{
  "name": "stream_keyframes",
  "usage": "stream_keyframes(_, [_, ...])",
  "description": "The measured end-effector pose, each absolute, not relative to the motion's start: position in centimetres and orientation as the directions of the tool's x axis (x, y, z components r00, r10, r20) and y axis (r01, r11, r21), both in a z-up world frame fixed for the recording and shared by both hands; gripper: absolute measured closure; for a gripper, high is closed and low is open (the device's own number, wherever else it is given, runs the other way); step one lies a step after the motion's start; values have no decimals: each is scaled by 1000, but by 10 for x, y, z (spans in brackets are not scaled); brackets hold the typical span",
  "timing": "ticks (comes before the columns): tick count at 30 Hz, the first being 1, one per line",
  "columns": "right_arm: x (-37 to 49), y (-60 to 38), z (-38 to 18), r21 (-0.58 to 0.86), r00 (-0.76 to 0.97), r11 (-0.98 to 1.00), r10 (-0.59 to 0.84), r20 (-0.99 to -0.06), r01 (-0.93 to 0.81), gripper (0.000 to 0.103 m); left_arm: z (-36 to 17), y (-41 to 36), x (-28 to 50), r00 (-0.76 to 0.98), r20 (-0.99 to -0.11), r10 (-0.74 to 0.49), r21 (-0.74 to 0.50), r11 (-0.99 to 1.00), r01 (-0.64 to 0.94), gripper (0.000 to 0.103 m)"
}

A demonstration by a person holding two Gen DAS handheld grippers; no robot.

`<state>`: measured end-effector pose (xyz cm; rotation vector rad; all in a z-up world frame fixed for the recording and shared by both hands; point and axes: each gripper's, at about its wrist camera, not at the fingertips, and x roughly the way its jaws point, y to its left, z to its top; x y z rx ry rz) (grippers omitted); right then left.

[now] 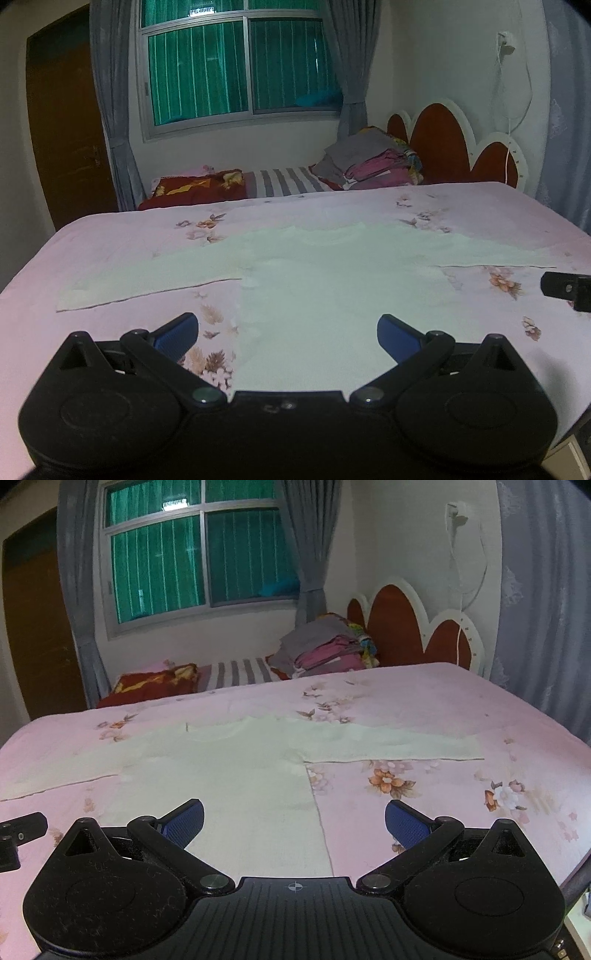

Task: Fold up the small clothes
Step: 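Reach the right gripper to a sweater sleeve cuff and grasp it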

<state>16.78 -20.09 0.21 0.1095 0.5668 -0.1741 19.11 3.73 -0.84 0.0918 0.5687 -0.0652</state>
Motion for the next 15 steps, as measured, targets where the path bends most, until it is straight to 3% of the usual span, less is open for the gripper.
stream_keyframes(10, [213,-231,-11,11,808,966,-210,-551,259,0,-20,20,245,783,-589,-197,-69,979,194,0])
stream_keyframes(15, [251,-272,-22,67,806,962,-182,-563,264,0,-24,-2,283,792,-578,-197,-61,978,198,0])
